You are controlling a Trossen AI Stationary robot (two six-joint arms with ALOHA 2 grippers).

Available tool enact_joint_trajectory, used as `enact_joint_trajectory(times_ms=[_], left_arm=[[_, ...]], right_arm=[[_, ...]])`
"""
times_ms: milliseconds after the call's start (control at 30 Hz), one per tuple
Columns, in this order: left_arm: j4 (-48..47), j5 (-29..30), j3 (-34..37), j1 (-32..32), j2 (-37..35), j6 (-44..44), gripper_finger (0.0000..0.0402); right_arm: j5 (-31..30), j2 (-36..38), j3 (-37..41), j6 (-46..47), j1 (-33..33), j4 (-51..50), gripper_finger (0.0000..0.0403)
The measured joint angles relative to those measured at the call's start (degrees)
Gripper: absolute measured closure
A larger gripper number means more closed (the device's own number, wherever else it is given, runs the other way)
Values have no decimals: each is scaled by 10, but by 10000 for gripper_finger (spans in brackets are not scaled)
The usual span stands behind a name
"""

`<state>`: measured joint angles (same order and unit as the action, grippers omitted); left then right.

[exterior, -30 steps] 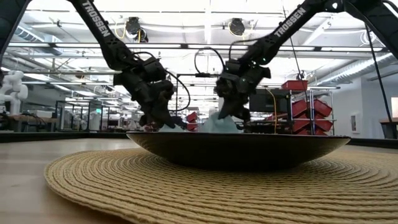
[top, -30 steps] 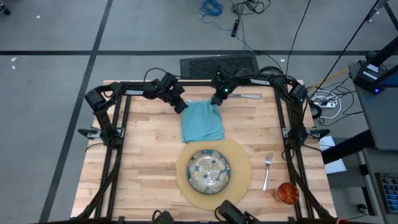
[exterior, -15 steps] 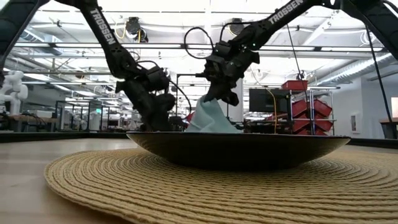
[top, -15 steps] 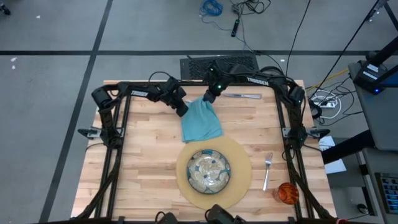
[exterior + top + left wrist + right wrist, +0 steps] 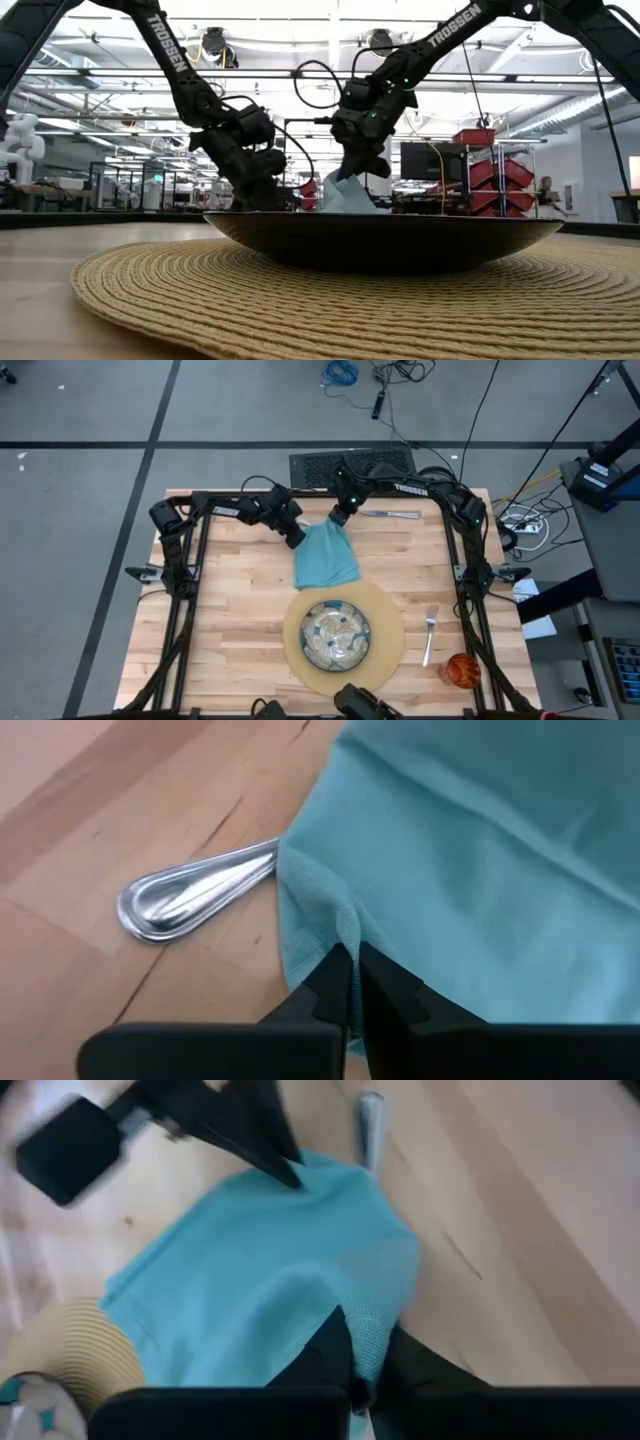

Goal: Set table place
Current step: Fold the blue napkin

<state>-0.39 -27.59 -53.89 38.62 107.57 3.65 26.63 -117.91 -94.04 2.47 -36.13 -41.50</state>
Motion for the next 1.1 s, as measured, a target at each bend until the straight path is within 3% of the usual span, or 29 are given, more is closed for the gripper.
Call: enact_joint_trajectory(times_ms=[333,667,1100], left_arm=[[-2,-6,-12,8,-3,-15,401],[-42,-12,-16,8,-74,-46,401],[-110,38,-15,21,-139,-81,401]], right_arm=[[-35,0,0,-24,-14,-22,403],[-45,0,0,-40,-18,-33,403],[-48,16,1,-48,-17,-24,403]])
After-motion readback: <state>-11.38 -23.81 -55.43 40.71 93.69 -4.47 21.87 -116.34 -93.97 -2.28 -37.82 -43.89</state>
